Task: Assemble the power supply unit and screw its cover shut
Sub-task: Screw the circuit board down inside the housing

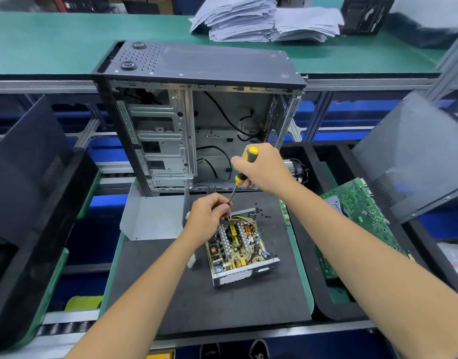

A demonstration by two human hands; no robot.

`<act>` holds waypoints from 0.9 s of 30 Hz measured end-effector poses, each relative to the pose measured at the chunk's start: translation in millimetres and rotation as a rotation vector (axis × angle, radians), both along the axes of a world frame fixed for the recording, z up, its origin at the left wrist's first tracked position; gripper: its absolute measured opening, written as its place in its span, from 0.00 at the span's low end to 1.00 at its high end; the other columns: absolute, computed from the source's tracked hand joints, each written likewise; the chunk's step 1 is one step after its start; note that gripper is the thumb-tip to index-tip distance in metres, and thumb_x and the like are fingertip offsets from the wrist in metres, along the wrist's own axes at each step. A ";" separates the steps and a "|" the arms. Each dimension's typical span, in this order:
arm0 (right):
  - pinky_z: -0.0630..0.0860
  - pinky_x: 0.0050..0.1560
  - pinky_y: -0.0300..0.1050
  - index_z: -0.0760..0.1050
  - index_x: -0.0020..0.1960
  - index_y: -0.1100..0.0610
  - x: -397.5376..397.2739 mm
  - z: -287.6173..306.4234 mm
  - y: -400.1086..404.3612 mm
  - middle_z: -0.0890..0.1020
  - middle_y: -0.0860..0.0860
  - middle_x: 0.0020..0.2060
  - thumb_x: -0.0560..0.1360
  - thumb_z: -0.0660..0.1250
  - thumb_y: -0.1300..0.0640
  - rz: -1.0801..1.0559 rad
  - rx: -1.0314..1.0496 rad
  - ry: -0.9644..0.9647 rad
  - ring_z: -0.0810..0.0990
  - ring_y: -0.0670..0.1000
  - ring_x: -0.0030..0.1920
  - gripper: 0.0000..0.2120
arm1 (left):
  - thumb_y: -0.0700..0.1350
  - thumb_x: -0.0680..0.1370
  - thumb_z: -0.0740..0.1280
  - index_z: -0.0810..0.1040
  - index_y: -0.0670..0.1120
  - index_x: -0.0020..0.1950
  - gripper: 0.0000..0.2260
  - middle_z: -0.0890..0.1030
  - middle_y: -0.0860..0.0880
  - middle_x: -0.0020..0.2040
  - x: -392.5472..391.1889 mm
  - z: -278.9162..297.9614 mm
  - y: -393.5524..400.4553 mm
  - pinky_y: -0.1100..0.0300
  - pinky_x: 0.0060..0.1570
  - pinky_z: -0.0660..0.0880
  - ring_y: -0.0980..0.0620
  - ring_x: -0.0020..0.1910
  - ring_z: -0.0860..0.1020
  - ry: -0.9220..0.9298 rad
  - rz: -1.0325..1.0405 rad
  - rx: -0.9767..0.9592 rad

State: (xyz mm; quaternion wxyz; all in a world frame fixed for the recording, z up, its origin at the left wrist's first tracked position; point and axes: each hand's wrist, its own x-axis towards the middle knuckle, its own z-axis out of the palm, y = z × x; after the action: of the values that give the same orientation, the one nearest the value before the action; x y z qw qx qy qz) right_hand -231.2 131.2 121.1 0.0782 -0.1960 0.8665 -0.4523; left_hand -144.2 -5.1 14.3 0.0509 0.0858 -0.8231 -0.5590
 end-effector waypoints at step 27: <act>0.81 0.37 0.48 0.73 0.37 0.59 1.5 3.6 39.6 0.81 0.54 0.34 0.74 0.65 0.62 0.494 0.318 -0.090 0.84 0.49 0.31 0.07 | 0.46 0.78 0.68 0.78 0.45 0.48 0.05 0.81 0.51 0.47 2.9 3.9 27.1 0.52 0.48 0.73 0.50 0.47 0.76 -0.074 -0.559 -0.629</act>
State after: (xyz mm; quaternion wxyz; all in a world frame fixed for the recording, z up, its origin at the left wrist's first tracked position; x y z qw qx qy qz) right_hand -229.7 170.7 124.6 0.2541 -0.3662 0.8482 -0.2863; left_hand -141.3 22.0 18.2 -0.1087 -0.1404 -0.9465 -0.2694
